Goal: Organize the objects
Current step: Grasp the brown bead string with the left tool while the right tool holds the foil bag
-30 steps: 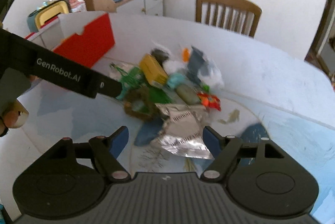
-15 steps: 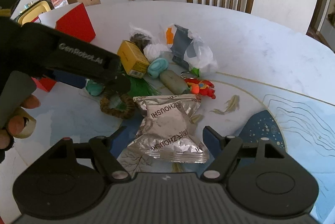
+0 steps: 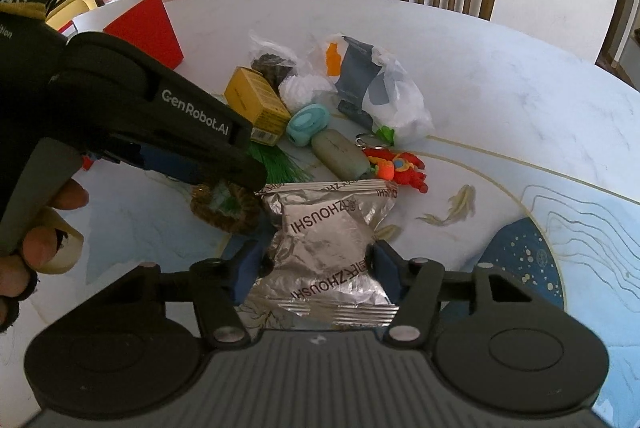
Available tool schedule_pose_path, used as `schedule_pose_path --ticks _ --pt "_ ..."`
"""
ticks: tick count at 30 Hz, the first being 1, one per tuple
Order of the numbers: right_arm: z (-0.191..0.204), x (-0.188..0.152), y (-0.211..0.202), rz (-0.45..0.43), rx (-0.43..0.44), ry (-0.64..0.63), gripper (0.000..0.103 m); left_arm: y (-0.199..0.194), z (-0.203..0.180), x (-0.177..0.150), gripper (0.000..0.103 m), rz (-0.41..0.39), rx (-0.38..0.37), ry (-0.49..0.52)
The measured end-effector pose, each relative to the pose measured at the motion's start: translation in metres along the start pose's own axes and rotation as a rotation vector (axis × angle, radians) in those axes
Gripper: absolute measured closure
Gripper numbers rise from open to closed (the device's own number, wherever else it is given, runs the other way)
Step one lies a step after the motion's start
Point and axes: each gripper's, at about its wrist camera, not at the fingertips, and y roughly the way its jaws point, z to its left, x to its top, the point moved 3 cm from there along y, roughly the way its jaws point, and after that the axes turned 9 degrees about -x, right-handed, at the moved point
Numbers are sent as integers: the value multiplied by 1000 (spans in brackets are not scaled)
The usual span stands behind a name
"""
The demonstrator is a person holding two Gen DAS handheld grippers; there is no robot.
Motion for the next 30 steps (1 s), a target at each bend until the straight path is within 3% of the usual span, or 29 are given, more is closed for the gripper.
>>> schedule_pose_path --ticks 7,27,30 --pt "1 -1 -5 0 -16 19 53 -3 3 -3 95 7 -26 -10" --pt "9 8 -74 -77 4 72 56 -78 0 -17 96 -34 -148 68" --pt "18 13 -81 -90 9 63 56 -93 2 -16 96 -49 -135 95"
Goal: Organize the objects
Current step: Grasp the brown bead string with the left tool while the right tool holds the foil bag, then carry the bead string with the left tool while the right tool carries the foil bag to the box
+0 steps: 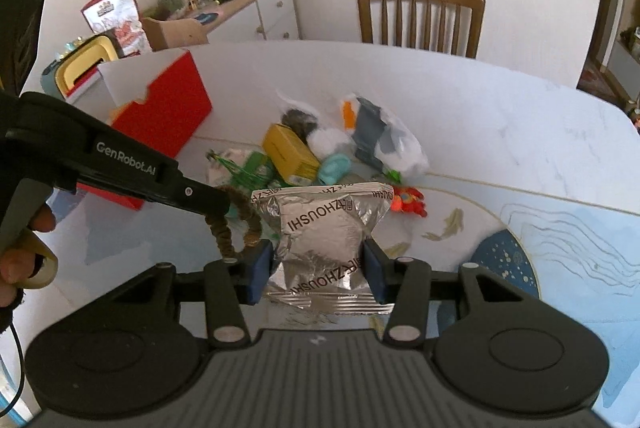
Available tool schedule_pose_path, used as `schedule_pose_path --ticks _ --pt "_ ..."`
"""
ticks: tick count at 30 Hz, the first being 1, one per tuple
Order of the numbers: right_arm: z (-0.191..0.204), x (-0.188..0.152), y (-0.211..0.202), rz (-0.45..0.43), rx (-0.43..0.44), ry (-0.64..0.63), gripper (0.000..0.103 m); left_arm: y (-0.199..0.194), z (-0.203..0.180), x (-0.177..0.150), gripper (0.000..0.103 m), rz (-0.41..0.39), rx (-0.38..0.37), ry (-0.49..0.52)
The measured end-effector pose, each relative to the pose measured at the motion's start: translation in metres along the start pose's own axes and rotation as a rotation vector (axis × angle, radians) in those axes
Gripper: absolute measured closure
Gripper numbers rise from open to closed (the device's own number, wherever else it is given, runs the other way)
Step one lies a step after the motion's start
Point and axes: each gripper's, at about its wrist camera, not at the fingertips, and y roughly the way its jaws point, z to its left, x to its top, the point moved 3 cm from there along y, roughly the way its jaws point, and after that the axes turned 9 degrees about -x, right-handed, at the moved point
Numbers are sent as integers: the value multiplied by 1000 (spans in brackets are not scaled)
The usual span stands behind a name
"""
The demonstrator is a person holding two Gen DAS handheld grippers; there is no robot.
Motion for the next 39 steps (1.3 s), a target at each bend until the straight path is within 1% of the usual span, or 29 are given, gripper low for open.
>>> schedule_pose_path --ticks 6,9,11,15,21,25,30,35,39 --pt "23 12 -9 -11 8 -9 56 -28 9 5 96 1 -13 24" --pt "38 19 -11 -19 9 -20 56 -42 16 9 96 1 12 39" --pt "48 25 -13 -17 16 -16 56 -53 21 13 96 -8 27 50" --pt "70 38 -20 -35 27 -20 56 -75 32 22 96 -27 31 74" --pt "102 65 -25 -59 57 -4 55 -114 53 42 96 -81 43 110" --pt "130 85 -25 -73 72 -13 55 -137 72 57 96 -110 48 109" --pt "165 105 -20 -91 75 -51 55 -160 100 73 96 -137 85 117" --pt "201 122 -4 -82 97 -65 55 -171 133 82 96 -146 139 121" --pt "231 132 13 -64 107 -90 55 -176 166 87 96 -140 183 92"
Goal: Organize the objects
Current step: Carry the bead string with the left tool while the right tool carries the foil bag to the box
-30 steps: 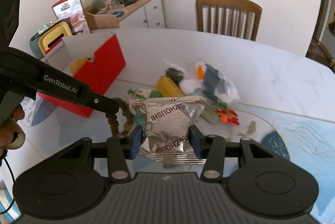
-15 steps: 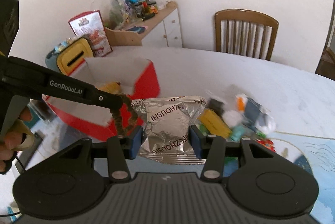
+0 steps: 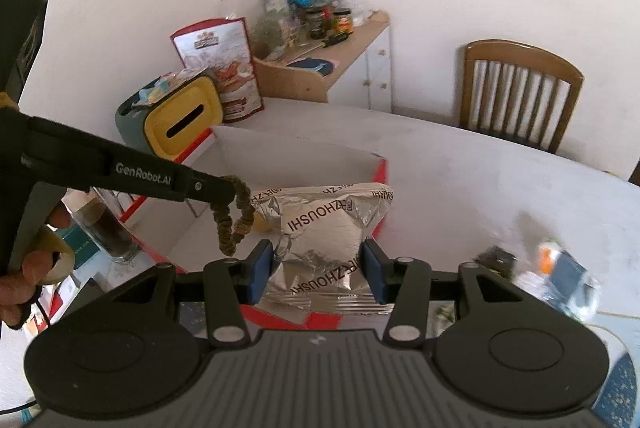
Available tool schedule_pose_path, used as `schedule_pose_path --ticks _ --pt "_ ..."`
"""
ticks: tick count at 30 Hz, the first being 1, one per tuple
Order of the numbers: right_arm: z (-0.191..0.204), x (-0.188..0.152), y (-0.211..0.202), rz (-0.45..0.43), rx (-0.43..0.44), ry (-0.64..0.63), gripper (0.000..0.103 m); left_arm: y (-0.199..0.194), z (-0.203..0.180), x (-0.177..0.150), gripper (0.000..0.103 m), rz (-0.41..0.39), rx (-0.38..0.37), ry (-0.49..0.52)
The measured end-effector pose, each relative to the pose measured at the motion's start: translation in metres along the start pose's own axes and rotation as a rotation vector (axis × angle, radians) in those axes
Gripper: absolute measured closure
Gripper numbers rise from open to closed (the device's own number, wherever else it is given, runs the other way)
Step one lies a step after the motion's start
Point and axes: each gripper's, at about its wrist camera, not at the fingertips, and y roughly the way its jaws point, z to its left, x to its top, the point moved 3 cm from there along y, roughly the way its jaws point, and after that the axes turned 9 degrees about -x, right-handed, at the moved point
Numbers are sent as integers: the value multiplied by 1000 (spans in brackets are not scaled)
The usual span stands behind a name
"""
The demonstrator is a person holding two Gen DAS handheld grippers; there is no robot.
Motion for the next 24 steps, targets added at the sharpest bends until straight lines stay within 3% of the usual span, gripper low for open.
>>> schedule_pose_path --ticks 10,16,24 --pt "44 8 66 92 -17 -28 55 28 69 -6 96 72 101 -46" --pt "57 6 102 150 -46 -43 55 55 94 -10 96 116 152 -42" --pt "67 -3 140 223 -74 -67 55 85 114 -17 95 182 166 -42"
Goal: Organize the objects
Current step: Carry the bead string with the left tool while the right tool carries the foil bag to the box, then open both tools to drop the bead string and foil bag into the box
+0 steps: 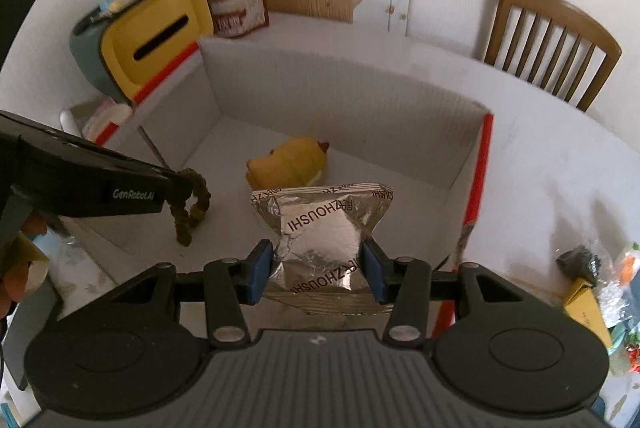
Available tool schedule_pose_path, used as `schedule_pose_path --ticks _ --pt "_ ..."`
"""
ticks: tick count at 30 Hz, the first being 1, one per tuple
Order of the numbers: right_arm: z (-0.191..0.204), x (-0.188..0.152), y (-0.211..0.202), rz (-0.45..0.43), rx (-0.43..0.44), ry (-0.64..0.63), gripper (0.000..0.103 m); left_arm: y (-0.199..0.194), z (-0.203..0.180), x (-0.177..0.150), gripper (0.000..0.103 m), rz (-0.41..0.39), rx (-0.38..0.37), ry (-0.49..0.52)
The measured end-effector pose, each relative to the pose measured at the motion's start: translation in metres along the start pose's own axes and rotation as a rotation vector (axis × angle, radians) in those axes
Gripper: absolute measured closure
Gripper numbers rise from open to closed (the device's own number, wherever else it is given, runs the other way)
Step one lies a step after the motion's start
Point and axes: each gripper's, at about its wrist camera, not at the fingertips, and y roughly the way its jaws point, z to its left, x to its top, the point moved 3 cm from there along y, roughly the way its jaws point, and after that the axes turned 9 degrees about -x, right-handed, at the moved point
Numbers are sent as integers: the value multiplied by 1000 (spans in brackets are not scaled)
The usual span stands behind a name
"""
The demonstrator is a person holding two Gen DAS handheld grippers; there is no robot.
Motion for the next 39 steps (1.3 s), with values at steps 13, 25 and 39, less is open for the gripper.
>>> schedule_pose_path --ticks 13,25,39 --pt "12 -1 23 59 -5 -36 54 29 -1 -5 85 71 -46 2" --pt "13 0 17 23 3 -29 41 29 2 -5 71 58 -43 -1" --pt "0 -10 -37 -86 61 15 40 -10 -12 -10 38 -45 -35 44"
